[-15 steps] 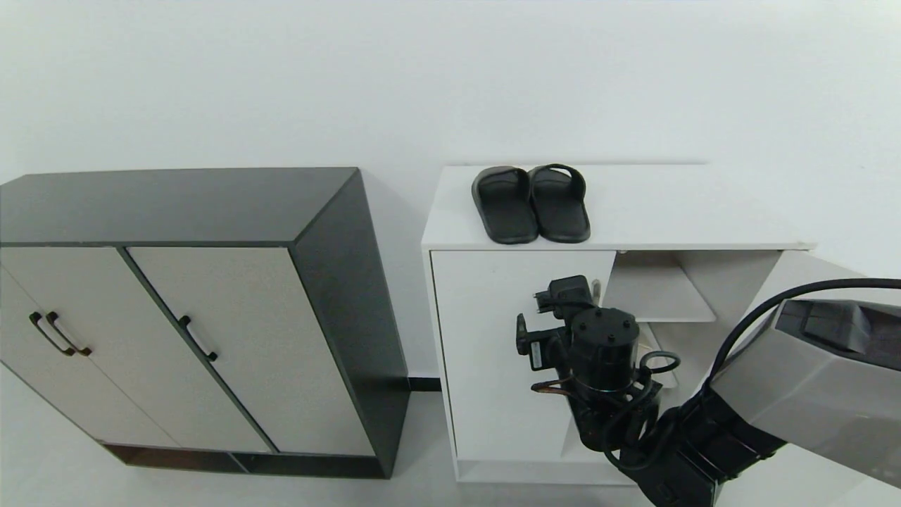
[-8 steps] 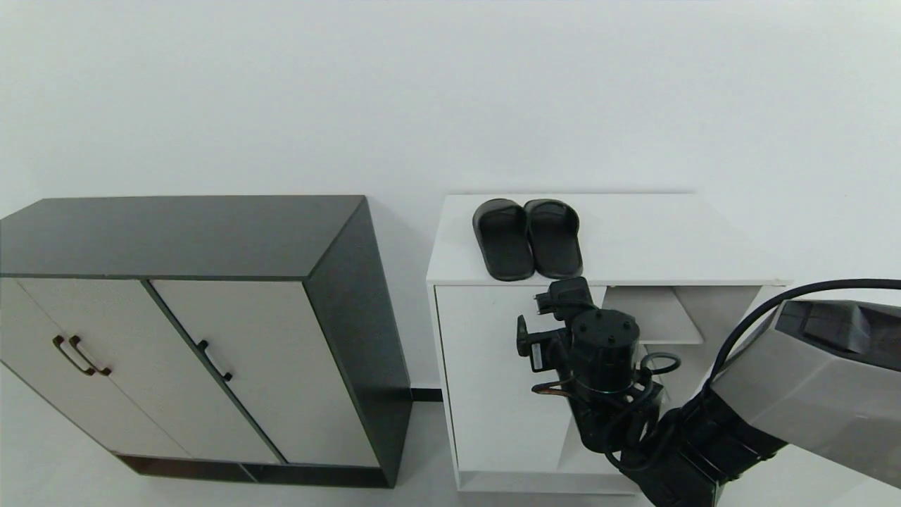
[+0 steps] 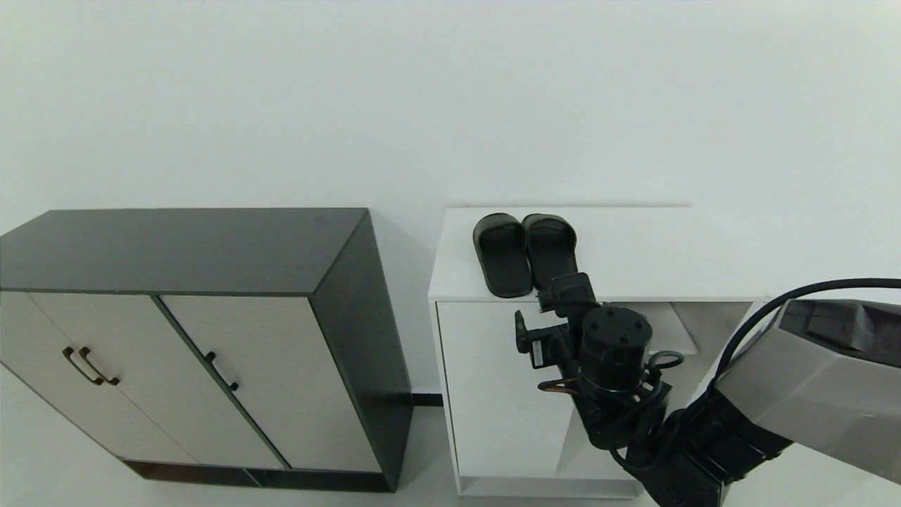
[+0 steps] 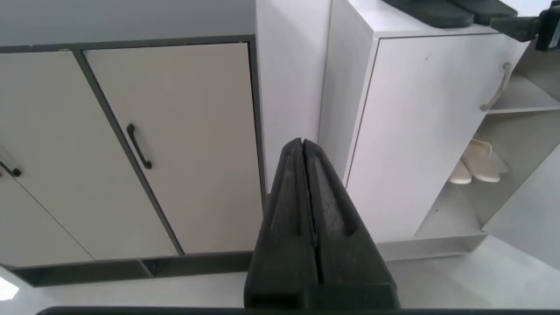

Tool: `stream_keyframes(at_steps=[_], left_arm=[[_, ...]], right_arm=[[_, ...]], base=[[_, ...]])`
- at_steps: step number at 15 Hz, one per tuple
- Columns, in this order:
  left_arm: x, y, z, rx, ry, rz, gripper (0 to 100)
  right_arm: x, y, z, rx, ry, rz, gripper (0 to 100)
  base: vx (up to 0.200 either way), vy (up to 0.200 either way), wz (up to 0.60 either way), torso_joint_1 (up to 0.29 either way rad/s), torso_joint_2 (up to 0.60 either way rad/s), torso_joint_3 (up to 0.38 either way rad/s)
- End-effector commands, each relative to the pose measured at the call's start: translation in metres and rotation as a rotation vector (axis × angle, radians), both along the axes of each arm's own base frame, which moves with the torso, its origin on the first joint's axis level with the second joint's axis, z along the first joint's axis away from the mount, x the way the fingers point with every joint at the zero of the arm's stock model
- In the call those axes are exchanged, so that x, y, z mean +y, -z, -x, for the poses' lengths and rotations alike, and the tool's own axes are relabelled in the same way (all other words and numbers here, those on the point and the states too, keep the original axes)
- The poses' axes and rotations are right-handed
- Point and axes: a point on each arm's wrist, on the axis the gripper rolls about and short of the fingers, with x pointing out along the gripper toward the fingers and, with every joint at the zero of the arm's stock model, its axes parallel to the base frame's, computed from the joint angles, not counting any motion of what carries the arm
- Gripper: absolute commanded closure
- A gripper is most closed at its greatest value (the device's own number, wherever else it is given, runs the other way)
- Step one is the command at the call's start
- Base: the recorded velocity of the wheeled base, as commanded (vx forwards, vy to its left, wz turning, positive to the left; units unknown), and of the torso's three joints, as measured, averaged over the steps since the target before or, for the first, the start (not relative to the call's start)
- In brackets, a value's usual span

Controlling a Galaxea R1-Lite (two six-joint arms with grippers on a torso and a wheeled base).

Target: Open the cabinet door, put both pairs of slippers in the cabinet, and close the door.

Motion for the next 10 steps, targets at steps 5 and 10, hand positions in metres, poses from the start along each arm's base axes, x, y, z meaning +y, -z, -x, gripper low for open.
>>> stream_keyframes(at_steps=[5, 10], left_arm=[[0.000, 0.000, 0.000, 0.000, 0.001, 0.000, 100], [0.000, 0.000, 0.000, 0.000, 0.001, 0.000, 100]], right_arm=[[0.003, -0.075, 0.034, 0.097, -0.064, -0.144, 0], [0.003, -0.091, 0.031, 0.266, -0.008, -0.197, 0]], base=[[0.000, 0.000, 0.00, 0.000, 0.00, 0.000], [0.000, 0.000, 0.00, 0.000, 0.00, 0.000]])
